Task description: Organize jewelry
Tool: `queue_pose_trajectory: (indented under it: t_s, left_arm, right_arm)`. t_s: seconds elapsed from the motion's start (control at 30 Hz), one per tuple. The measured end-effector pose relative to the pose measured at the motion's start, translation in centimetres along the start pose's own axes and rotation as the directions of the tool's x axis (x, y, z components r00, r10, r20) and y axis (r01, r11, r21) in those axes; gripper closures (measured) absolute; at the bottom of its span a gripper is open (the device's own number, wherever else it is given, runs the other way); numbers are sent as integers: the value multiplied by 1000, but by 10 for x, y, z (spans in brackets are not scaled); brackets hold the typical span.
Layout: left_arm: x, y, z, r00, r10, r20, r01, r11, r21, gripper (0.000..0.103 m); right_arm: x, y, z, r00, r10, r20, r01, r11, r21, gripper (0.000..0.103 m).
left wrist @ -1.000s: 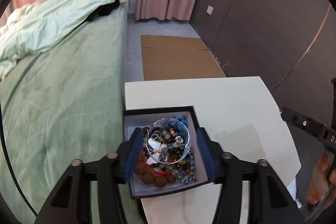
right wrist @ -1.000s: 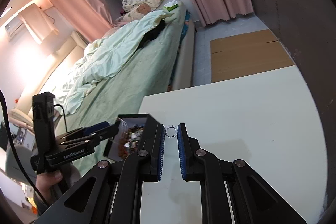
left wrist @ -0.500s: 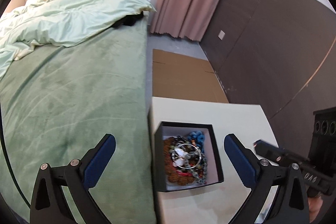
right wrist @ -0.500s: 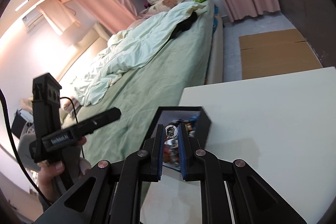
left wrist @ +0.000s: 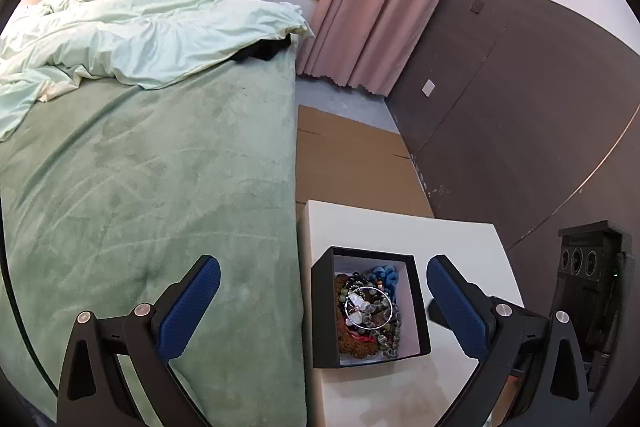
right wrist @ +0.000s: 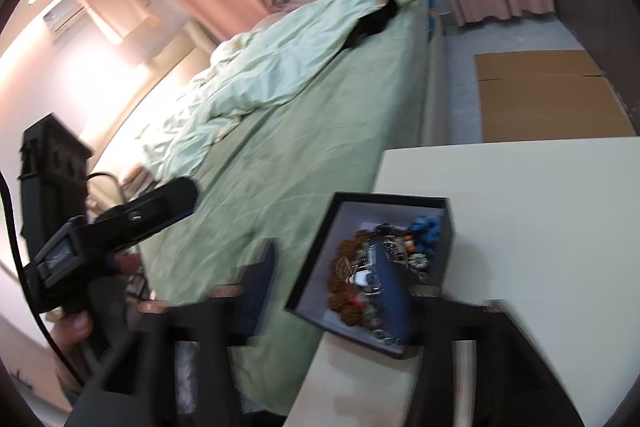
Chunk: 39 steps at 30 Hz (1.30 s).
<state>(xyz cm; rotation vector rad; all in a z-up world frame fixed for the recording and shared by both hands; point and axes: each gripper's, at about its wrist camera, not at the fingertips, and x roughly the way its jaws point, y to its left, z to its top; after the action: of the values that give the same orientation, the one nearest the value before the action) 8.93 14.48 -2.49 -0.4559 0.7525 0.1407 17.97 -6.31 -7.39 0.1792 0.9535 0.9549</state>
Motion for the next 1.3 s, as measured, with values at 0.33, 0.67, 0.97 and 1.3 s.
queue_pose_trajectory:
  t_s: [0.33,0.67,0.97,1.3]
  left_arm:
    - [-19,-15,-3,999,-16,40,16,1000,7,0]
    - [-50,-57,-15,994,-60,95,50,994,101,0]
    - [-75,-98,-32,991,-63,115,38,978,204,0]
    - [-119,-144,-66,984,-35,176,-14,963,269,0]
  right_arm:
    - [-55,-22,0,993,-57,101,49,996,80,34]
    - [-121,-18,-12,965,-139,223,126,990,70,1]
    - [-161,-19,-26,948,-224,228,216,975,59,0]
    - [-214,-10,-56,943,-261,206,258,965,44,0]
